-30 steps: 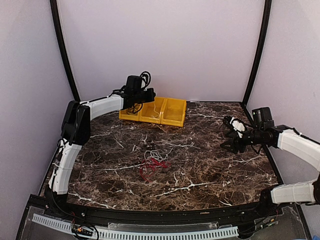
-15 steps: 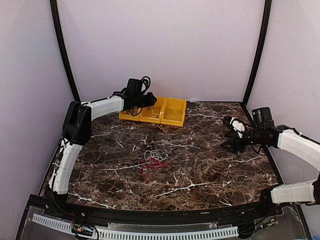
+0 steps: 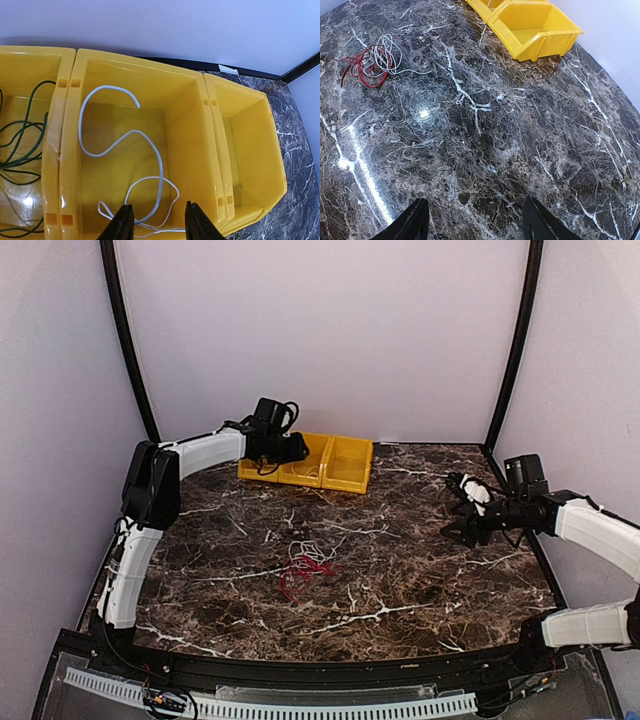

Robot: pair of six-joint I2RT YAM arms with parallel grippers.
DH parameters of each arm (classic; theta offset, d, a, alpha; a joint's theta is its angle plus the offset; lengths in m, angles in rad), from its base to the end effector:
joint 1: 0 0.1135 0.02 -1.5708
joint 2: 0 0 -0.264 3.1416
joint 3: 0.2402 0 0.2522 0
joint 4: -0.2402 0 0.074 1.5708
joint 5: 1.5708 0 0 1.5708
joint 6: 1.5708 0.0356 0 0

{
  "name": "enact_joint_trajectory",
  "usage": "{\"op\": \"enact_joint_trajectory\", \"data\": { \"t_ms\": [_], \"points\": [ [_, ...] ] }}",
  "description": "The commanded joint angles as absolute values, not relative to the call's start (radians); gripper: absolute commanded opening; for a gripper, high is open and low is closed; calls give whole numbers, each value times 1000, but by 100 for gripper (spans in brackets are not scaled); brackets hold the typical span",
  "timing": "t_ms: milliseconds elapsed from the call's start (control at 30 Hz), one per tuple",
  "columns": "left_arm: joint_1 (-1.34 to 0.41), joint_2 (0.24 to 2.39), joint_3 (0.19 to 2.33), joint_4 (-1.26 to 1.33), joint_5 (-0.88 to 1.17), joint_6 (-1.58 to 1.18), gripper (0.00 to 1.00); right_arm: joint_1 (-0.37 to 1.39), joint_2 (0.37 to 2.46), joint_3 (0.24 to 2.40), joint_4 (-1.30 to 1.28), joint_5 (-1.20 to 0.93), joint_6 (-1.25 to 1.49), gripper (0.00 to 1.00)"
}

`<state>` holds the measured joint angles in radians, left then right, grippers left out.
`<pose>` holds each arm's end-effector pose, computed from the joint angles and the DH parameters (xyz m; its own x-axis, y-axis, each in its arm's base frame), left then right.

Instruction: Untangle the cables

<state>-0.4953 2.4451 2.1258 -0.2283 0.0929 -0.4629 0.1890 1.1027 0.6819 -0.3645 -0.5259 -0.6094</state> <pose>0.4976 -0.2726 0.2060 -0.6523 -0.1530 -0.7424 0.2813 0.8607 -0.4245 0.2158 0.0595 0.2297 -0.2769 -0.5570 -0.7830 -0.8166 0.5659 -0.1137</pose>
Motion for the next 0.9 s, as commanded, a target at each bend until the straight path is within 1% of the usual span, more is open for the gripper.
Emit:
{"op": "enact_joint_trajectory", "data": {
  "t_ms": [0, 233, 433, 500, 700, 767, 867],
  "points": [
    [-489, 2316, 2143, -322, 45, -433, 38, 188, 1100, 675, -345, -534, -614, 66],
    [-489, 2291, 2148, -380, -20, -412, 41, 188, 1095, 675, -345, -532, -614, 66],
    [-502, 2229, 2108, -402, 48, -363, 41, 188, 1098, 675, -345, -533, -615, 66],
    [-523, 2171, 2044, -378, 54, -323, 41, 188, 1098, 675, -346, -532, -615, 66],
    [-630, 1932, 1690, -206, 55, -212, 40, 188, 1094, 675, -346, -538, -618, 66],
    [-658, 1864, 1565, -181, 75, -216, 40, 188, 1098, 674, -346, -541, -618, 66],
    [-681, 1777, 1475, -174, 147, -221, 40, 190, 1111, 675, -344, -541, -620, 66]
  ]
}}
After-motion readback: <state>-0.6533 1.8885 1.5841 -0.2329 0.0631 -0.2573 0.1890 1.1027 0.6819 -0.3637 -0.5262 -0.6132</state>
